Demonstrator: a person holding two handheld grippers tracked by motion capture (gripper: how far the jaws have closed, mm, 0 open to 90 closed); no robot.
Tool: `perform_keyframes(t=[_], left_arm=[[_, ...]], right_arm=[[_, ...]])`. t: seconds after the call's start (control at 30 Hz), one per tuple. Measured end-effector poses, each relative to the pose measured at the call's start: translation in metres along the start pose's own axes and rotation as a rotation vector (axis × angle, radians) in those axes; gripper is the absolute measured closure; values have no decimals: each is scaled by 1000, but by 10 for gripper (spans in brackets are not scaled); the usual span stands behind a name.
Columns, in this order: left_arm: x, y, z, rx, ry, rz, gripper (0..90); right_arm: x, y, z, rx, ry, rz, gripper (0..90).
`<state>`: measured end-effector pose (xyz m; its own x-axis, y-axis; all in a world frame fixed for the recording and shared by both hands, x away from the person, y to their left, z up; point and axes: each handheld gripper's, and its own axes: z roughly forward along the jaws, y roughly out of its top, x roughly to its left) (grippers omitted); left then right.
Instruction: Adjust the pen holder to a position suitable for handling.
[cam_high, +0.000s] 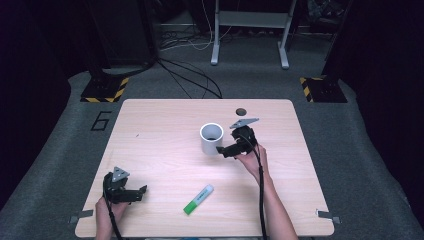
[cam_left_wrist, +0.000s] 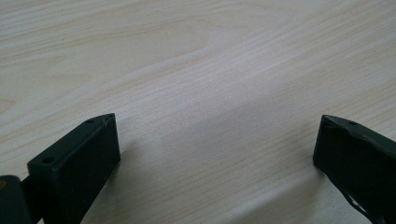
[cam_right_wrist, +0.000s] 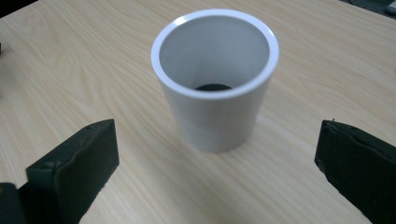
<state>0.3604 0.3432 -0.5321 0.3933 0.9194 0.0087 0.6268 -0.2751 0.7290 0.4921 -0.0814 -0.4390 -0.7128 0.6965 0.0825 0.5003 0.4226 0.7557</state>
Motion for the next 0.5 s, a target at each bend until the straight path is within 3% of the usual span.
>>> perform_keyframes(t=[0.1, 0.37, 0.43, 0.5], left_arm=[[0, 0, 0, -1, 0, 0, 6], [0, 0, 0, 0, 0, 1, 5], [0, 0, 0, 0, 0, 0, 5], [0, 0, 0, 2, 1, 2, 5]], right_arm=[[-3, -13, -12, -12, -1, 14, 0], [-8, -50, -36, -17, -71, 45, 0], [-11, -72, -49, -18, -108, 74, 0], [-11, -75, -50, -21, -107, 83, 0]])
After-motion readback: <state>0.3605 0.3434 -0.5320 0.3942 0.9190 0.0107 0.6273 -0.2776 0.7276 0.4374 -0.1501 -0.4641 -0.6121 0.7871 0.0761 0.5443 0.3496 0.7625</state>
